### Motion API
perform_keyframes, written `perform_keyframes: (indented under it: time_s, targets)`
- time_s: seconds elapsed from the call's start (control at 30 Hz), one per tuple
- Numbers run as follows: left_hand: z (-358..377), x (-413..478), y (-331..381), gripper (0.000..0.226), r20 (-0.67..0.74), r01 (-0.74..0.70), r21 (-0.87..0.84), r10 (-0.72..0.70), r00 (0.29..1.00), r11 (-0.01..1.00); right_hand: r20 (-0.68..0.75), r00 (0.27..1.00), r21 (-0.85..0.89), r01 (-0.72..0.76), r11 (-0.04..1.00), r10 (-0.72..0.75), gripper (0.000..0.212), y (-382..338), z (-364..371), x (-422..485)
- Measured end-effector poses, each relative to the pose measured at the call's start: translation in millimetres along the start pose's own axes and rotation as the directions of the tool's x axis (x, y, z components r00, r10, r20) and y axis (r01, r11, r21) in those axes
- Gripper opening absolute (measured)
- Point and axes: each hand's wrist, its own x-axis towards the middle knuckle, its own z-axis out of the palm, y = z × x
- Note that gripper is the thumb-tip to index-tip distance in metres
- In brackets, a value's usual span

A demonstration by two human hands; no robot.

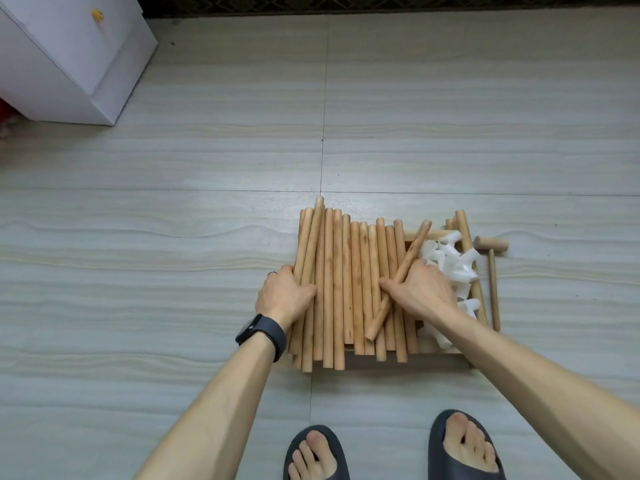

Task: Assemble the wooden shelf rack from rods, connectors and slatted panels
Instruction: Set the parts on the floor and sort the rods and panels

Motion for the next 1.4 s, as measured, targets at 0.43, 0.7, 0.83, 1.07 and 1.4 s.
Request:
perform_keyframes:
  time_s: [0.43,0.7,0.83,1.07,1.4]
  targets:
    - [0,2,-14,0.035,-0.132,-0.063,-0.038,0.058,0.990,0.997,0.087,0.996,0.073,-0.029,0.997,0.023,0.033,-13,-3,4]
    - [0,0,-16,0.042,-0.121,-0.054,-0.086,0.043,0.992,0.995,0.043,0.998,0.117,-0.060,0.991,0.055,0.041,-9,6,7]
    - [-2,-2,-17,0.044,-0.115,-0.036,-0.146,0.019,0.993,0.989,0.039,0.999,0.116,-0.006,0.993,0.002,0.021,-14,6,8]
    - [-9,-7,-24,0.036,-0.081,-0.050,-0.226,0.032,0.996,0.973,-0.017,1.000,0.079,0.016,0.997,-0.015,0.018,-10,-7,11]
    - [-53,-3,-122,0.020,-0.162,0.062,-0.277,-0.110,0.981,0.959,-0.045,0.983,-0.107,0.173,0.979,-0.179,0.015,-35,-11,-2]
